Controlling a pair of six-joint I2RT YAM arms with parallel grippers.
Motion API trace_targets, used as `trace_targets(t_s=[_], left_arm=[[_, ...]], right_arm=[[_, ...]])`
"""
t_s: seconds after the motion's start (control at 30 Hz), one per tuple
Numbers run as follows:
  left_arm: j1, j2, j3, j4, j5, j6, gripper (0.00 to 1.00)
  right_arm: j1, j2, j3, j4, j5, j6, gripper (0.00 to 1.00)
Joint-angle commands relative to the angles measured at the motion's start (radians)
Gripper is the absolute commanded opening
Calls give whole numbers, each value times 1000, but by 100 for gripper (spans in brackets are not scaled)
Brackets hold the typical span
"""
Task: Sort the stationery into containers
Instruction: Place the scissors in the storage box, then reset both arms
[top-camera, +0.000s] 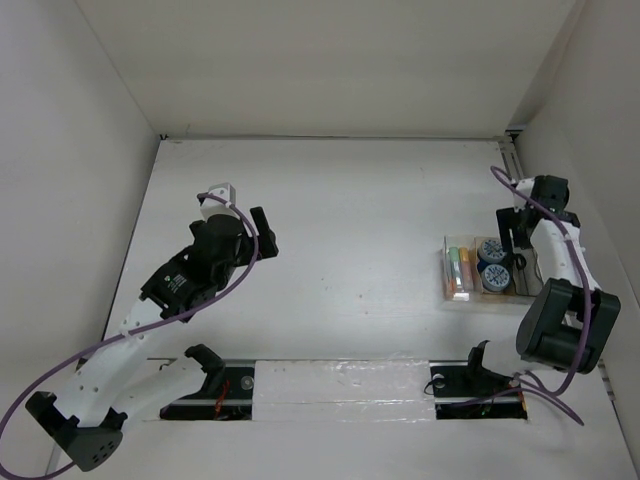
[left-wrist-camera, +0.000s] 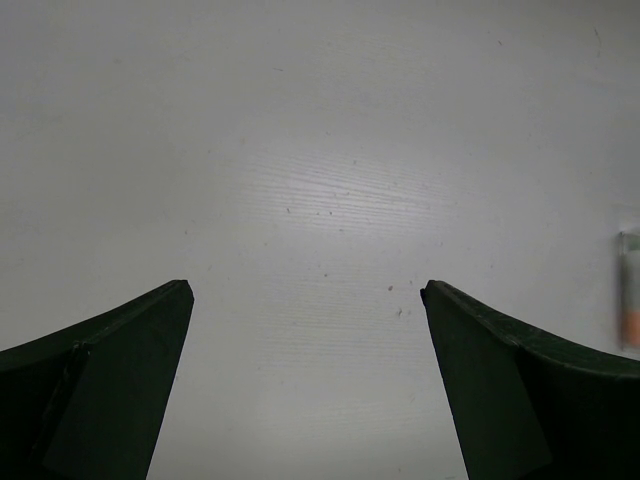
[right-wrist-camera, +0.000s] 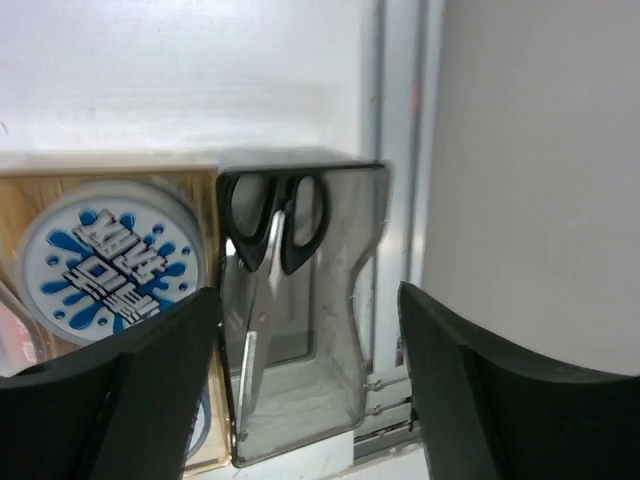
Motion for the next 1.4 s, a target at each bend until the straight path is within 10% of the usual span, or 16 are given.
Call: trace_targets(t_s=[0.0, 0.07, 0.4, 0.57, 0.8, 0.97, 1.37], left_arm=[[-3, -14, -2, 15, -9, 0, 100], [-3, -14, -2, 15, 0, 0, 100], [-3, 16, -2, 3, -9, -9, 100], [-3, -5, 7, -17, -129, -50, 100], [-3, -16, 39, -94, -247, -108, 100], [-3, -92, 134, -221, -356, -141, 100], [35, -522, 182, -290, 14, -43, 100]], right_arm=[[-2, -3, 189, -16, 14, 59, 79], [-2, 16, 268, -54, -4, 70, 100], [79, 34, 578, -117, -112, 194, 100], [380, 34, 642, -128, -202, 291, 100], [981, -173, 555, -191, 326, 510, 100], [1217, -470, 437, -225, 336, 770, 100], [1272, -860, 204, -318, -185, 872, 100]])
